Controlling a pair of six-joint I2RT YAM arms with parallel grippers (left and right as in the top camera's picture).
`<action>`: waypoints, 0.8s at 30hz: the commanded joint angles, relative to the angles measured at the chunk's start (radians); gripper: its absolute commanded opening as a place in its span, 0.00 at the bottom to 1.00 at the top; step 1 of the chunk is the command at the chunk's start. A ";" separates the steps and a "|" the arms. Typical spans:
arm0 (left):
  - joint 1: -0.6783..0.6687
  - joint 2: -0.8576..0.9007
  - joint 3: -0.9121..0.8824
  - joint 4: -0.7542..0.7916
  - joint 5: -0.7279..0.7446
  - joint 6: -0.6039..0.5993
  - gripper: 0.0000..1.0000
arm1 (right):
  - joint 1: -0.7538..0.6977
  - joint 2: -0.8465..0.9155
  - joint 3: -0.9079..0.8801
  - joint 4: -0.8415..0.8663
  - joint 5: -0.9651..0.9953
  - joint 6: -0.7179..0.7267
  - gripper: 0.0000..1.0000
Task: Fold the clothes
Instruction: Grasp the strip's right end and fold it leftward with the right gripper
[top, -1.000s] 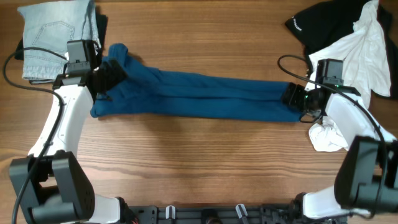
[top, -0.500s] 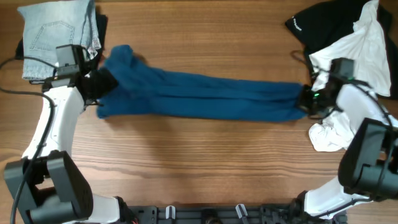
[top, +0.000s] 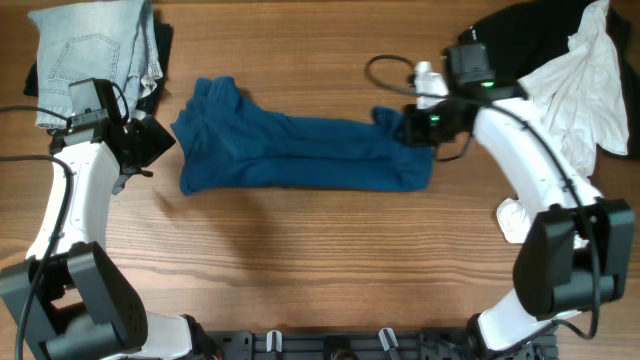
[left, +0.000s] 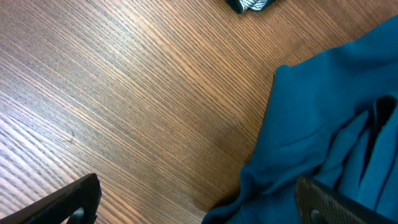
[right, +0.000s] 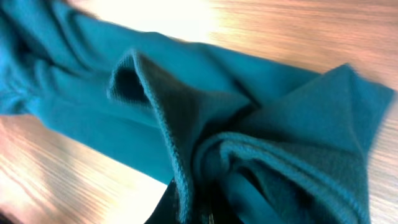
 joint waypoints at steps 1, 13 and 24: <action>0.005 -0.018 0.008 0.000 -0.002 0.012 1.00 | 0.137 0.011 0.012 0.060 0.066 0.109 0.06; 0.003 -0.018 0.008 0.008 0.080 0.034 1.00 | 0.220 0.024 0.031 0.126 0.040 0.142 0.97; -0.004 0.167 0.008 0.253 0.452 0.638 1.00 | 0.109 -0.057 0.059 0.059 0.082 0.048 1.00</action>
